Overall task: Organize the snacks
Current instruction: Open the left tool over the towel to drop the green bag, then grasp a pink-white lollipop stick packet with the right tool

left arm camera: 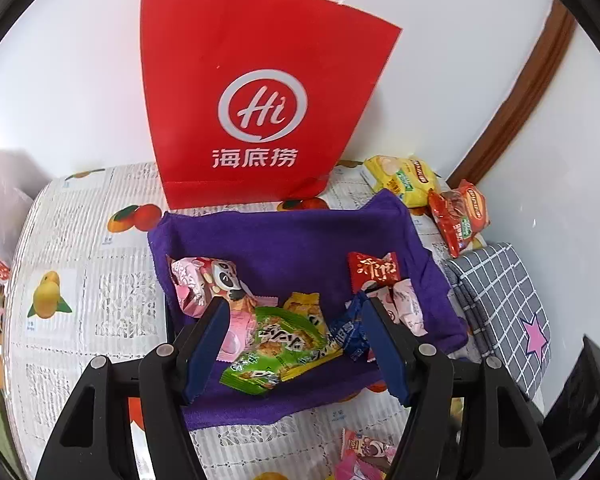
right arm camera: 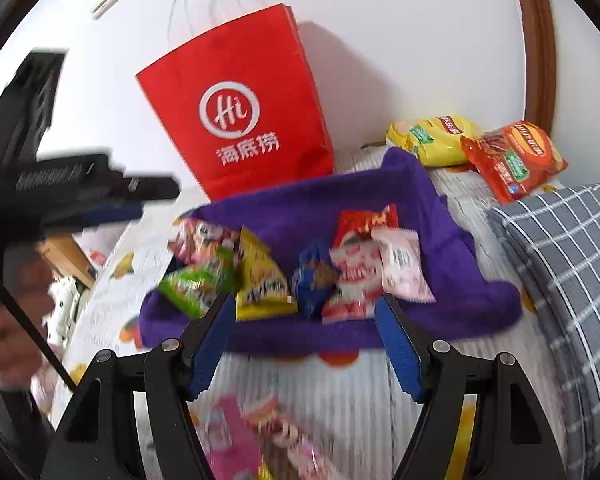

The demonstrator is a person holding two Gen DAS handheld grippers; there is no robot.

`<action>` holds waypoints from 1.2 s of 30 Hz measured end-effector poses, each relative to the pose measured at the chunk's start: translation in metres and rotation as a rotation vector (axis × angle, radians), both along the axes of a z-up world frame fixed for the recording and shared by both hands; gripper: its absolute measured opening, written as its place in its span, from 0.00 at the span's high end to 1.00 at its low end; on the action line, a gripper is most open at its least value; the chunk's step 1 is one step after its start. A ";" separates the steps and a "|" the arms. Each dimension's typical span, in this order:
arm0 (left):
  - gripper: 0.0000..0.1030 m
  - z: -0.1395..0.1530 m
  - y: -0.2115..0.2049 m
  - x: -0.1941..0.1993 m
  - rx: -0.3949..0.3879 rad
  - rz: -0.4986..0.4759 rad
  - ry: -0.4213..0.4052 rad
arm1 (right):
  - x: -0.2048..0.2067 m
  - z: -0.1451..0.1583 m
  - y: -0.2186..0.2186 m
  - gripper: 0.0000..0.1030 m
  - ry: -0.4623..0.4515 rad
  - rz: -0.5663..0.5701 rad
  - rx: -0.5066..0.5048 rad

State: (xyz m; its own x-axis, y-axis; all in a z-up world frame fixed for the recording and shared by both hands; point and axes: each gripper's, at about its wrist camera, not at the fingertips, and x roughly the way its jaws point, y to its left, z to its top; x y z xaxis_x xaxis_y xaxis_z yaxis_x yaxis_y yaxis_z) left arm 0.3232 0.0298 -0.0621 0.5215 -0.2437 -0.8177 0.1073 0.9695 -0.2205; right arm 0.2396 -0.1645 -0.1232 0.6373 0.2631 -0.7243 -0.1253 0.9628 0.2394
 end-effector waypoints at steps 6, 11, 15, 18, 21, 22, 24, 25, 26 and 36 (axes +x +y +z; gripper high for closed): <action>0.35 0.008 -0.006 -0.006 0.012 -0.018 -0.024 | -0.033 -0.003 0.003 0.30 0.017 0.019 -0.046; 0.35 0.011 -0.001 -0.006 0.002 -0.011 -0.028 | -0.046 -0.015 0.006 0.30 0.051 0.015 -0.066; 0.35 0.013 0.008 -0.004 -0.009 0.013 -0.024 | -0.053 -0.026 0.005 0.30 0.091 0.012 -0.056; 0.35 0.013 0.015 -0.003 -0.019 0.032 -0.023 | -0.060 -0.035 0.004 0.30 0.109 0.009 -0.047; 0.35 0.012 0.018 -0.001 -0.021 0.041 -0.021 | -0.063 -0.043 0.001 0.30 0.129 -0.003 -0.053; 0.35 0.012 0.018 -0.001 -0.021 0.041 -0.020 | -0.065 -0.045 -0.001 0.30 0.131 -0.007 -0.048; 0.35 0.012 0.018 0.000 -0.019 0.040 -0.020 | -0.068 -0.049 -0.005 0.30 0.133 -0.009 -0.044; 0.35 0.011 0.017 0.000 -0.015 0.040 -0.019 | -0.069 -0.052 -0.006 0.30 0.140 -0.009 -0.060; 0.35 0.010 0.016 0.000 -0.012 0.040 -0.017 | -0.070 -0.055 -0.006 0.30 0.149 -0.011 -0.084; 0.35 0.004 -0.003 -0.002 0.023 0.008 -0.004 | -0.069 -0.062 0.010 0.31 0.123 0.079 -0.145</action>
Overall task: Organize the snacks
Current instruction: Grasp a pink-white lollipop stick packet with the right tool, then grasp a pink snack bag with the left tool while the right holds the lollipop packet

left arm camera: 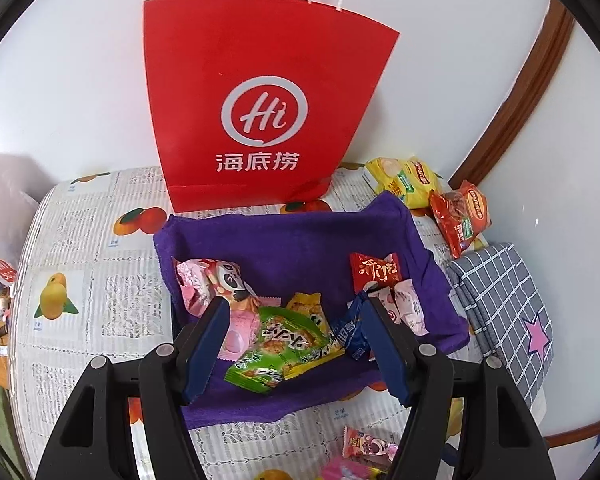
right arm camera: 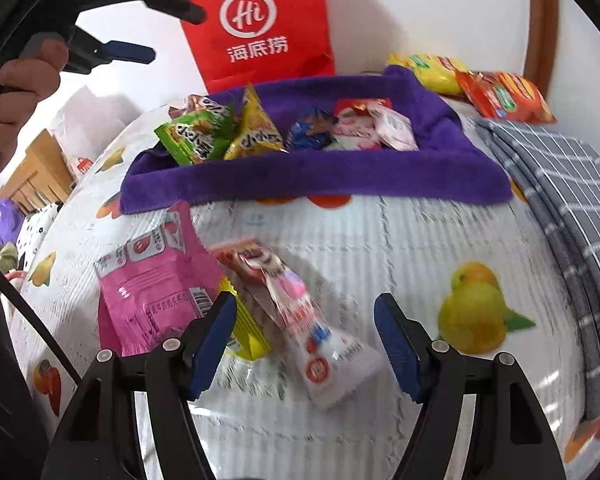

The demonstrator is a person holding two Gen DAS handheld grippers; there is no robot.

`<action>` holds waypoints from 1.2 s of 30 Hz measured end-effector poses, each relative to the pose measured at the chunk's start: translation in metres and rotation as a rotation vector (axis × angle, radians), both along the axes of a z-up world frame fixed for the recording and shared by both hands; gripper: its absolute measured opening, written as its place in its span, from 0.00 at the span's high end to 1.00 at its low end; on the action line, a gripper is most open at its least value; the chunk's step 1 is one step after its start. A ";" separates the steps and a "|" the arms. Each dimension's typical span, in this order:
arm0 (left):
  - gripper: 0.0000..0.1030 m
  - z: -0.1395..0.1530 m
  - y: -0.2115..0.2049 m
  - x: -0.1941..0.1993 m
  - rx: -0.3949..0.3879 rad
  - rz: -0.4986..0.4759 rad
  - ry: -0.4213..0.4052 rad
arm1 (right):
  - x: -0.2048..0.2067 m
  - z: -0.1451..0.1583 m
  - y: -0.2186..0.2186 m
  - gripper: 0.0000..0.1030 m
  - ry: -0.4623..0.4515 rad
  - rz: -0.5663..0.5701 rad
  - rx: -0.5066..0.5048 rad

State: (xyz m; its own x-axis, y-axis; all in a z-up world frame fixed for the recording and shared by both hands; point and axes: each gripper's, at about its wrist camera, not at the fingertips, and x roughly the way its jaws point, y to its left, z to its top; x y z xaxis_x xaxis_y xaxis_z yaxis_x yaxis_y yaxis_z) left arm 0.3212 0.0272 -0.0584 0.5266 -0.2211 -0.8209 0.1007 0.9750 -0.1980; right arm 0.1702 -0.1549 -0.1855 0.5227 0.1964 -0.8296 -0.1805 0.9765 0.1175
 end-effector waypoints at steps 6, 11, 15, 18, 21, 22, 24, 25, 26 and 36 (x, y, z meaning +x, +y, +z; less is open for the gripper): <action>0.35 -0.002 -0.005 0.000 0.005 -0.017 0.008 | 0.012 -0.014 0.015 0.83 0.004 0.012 -0.148; 0.35 0.003 -0.006 -0.004 0.017 -0.016 -0.006 | 0.012 -0.010 -0.017 0.82 0.022 -0.099 -0.127; 0.35 0.008 -0.006 -0.007 0.027 -0.017 -0.022 | 0.004 -0.008 -0.046 0.82 0.039 -0.166 -0.083; 0.35 0.012 -0.004 -0.011 -0.003 -0.029 -0.013 | -0.002 -0.007 -0.050 0.81 0.026 -0.186 -0.075; 0.35 0.012 -0.002 -0.020 -0.036 -0.028 0.005 | -0.007 -0.008 -0.048 0.81 -0.014 -0.202 -0.071; 0.35 0.012 -0.003 -0.025 -0.031 -0.029 0.005 | -0.009 -0.009 -0.048 0.81 -0.033 -0.212 -0.073; 0.35 0.009 -0.002 -0.037 -0.024 -0.035 0.003 | -0.008 -0.008 -0.046 0.81 -0.034 -0.213 -0.082; 0.35 0.005 -0.001 -0.045 -0.026 -0.039 0.009 | -0.007 -0.008 -0.048 0.81 -0.033 -0.218 -0.076; 0.35 -0.001 0.000 -0.053 -0.030 -0.046 0.025 | -0.010 -0.008 -0.048 0.81 -0.034 -0.218 -0.073; 0.35 -0.057 0.020 -0.113 -0.096 -0.085 0.143 | -0.009 -0.008 -0.035 0.79 -0.040 -0.203 -0.181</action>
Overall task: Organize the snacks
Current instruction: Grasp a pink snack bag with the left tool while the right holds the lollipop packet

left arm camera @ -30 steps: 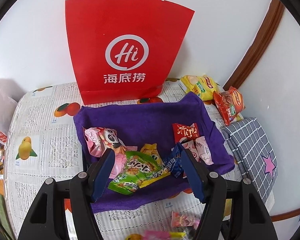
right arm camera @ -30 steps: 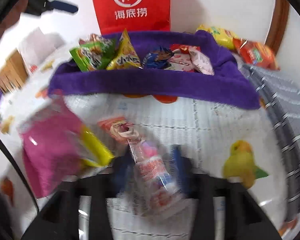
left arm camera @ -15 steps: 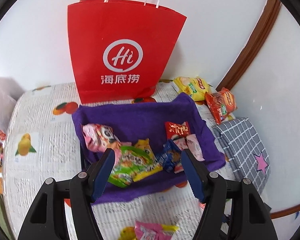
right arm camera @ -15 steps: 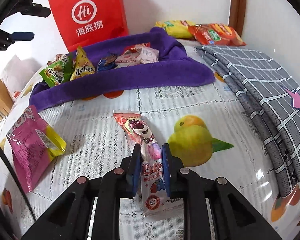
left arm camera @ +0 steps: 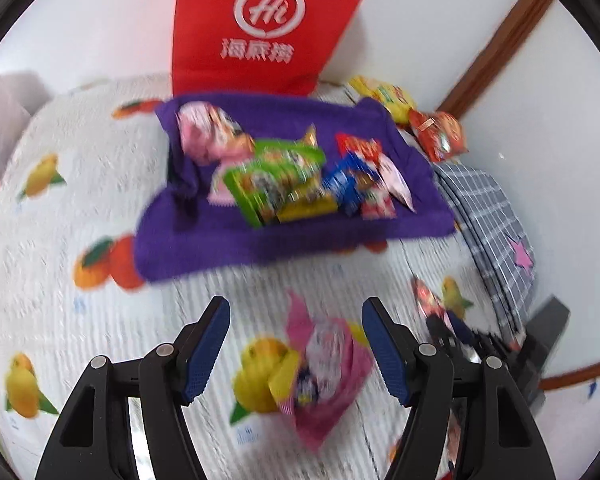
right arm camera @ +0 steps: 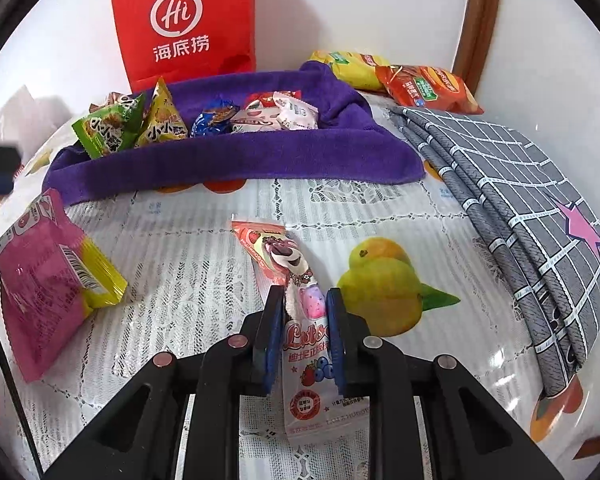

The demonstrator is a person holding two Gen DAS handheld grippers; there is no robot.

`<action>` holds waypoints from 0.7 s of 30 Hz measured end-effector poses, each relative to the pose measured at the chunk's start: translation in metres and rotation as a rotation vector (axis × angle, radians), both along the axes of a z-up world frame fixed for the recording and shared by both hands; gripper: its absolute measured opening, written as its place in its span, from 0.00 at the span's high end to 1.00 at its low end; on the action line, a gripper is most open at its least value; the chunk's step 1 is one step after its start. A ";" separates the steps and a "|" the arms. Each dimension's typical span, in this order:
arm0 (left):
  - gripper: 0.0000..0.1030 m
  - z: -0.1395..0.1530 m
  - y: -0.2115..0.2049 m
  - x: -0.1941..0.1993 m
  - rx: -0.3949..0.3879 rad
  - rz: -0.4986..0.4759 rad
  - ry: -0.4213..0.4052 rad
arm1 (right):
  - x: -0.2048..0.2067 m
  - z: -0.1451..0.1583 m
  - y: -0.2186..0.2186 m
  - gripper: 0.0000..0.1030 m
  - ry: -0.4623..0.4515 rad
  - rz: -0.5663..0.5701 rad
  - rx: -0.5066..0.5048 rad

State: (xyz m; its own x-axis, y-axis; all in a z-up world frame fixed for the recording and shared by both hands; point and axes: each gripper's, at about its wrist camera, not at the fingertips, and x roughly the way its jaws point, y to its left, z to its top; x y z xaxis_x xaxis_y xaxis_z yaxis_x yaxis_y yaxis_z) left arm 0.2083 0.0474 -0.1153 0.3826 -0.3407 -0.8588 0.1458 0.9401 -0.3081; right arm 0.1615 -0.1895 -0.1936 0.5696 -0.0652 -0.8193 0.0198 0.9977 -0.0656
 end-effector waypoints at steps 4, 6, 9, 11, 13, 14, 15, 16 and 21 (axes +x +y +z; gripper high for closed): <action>0.35 -0.010 -0.005 -0.018 -0.014 -0.044 -0.006 | -0.001 0.001 -0.011 0.78 -0.004 -0.007 0.080; 0.35 -0.015 -0.007 -0.023 -0.023 -0.057 -0.003 | -0.001 0.001 -0.011 0.78 -0.003 -0.006 0.071; 0.35 -0.025 -0.014 -0.027 -0.026 -0.092 0.011 | 0.000 0.001 -0.008 0.78 0.000 -0.002 0.038; 0.35 -0.034 -0.020 -0.029 -0.019 -0.111 0.020 | 0.000 0.001 -0.008 0.78 0.000 -0.003 0.045; 0.35 -0.042 -0.025 -0.030 0.002 -0.120 0.025 | 0.000 0.001 -0.009 0.78 0.000 -0.004 0.054; 0.35 -0.046 -0.028 -0.030 0.000 -0.129 0.032 | 0.000 0.002 -0.009 0.78 0.000 -0.004 0.054; 0.34 -0.051 -0.031 -0.031 -0.009 -0.138 0.041 | 0.000 0.002 -0.008 0.78 0.000 -0.004 0.053; 0.34 -0.055 -0.034 -0.031 -0.014 -0.146 0.050 | 0.000 0.002 -0.007 0.78 0.000 -0.003 0.052; 0.36 -0.061 -0.049 -0.031 0.054 -0.148 0.025 | 0.000 0.002 -0.008 0.77 0.000 -0.003 0.064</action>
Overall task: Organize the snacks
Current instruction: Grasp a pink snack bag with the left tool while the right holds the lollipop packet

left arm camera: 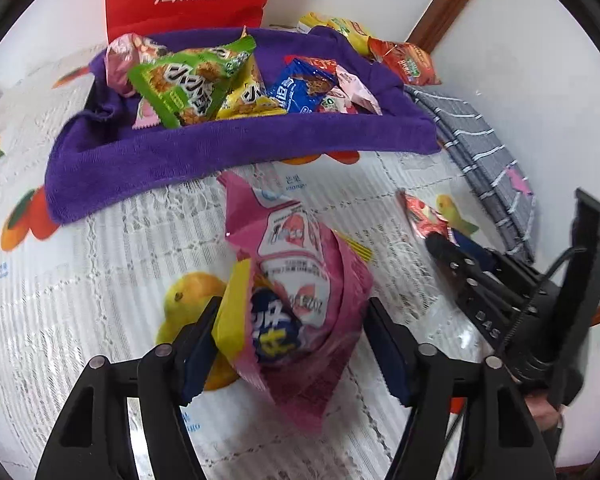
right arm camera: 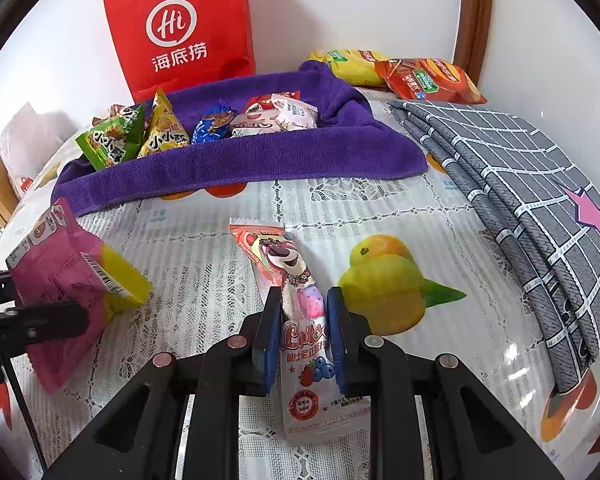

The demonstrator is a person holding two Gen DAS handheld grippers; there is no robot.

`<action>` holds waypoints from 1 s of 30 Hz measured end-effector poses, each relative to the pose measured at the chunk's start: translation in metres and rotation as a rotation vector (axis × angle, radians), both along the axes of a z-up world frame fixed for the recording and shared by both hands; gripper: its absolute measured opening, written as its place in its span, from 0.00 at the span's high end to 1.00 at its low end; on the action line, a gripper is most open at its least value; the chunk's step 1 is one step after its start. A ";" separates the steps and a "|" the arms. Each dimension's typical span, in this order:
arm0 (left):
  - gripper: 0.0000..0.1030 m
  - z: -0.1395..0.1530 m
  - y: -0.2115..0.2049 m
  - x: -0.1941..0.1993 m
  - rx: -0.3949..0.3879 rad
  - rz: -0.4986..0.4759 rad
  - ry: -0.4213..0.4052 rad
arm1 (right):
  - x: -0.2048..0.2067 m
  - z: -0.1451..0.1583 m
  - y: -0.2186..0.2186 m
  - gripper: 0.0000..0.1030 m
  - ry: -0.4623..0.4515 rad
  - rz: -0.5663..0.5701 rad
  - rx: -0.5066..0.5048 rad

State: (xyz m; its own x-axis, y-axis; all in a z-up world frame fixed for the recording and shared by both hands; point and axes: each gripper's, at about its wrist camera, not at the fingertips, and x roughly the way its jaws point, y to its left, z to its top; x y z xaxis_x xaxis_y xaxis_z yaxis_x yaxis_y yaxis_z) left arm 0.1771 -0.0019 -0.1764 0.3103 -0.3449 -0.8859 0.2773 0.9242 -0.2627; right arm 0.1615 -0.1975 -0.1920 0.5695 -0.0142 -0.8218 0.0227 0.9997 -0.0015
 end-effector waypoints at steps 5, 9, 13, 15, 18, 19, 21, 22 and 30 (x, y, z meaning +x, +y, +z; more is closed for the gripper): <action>0.45 0.006 -0.004 -0.002 -0.005 -0.019 -0.048 | 0.000 0.000 -0.001 0.77 0.000 0.000 0.001; 0.47 0.016 0.002 -0.001 -0.033 -0.010 -0.064 | 0.000 0.000 -0.002 0.77 0.000 -0.001 0.007; 0.48 0.029 0.008 -0.003 -0.044 -0.010 -0.090 | 0.000 0.000 -0.003 0.77 0.000 -0.002 0.020; 0.48 0.035 0.011 -0.003 -0.054 -0.012 -0.096 | 0.000 0.000 -0.003 0.78 -0.001 -0.003 0.026; 0.48 0.047 0.016 -0.004 -0.059 -0.011 -0.111 | 0.000 0.000 -0.003 0.80 -0.002 -0.007 0.025; 0.48 0.051 0.017 -0.003 -0.059 -0.011 -0.116 | 0.000 0.001 -0.003 0.81 -0.002 -0.008 0.022; 0.48 0.058 0.021 -0.002 -0.064 -0.006 -0.125 | 0.001 0.002 -0.003 0.81 0.002 -0.009 0.028; 0.48 0.062 0.024 0.000 -0.067 -0.004 -0.129 | 0.002 0.003 -0.003 0.82 0.008 -0.008 0.048; 0.48 0.082 0.038 0.020 -0.072 0.034 -0.157 | 0.018 0.043 0.002 0.82 -0.045 0.002 0.141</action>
State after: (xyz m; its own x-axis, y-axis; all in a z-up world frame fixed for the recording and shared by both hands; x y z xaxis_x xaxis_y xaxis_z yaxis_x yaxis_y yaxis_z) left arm 0.1974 0.0360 -0.0946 0.4552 -0.3930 -0.7990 0.2891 0.9140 -0.2848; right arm 0.1795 -0.1960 -0.1494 0.6058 0.1011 -0.7891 0.0175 0.9900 0.1402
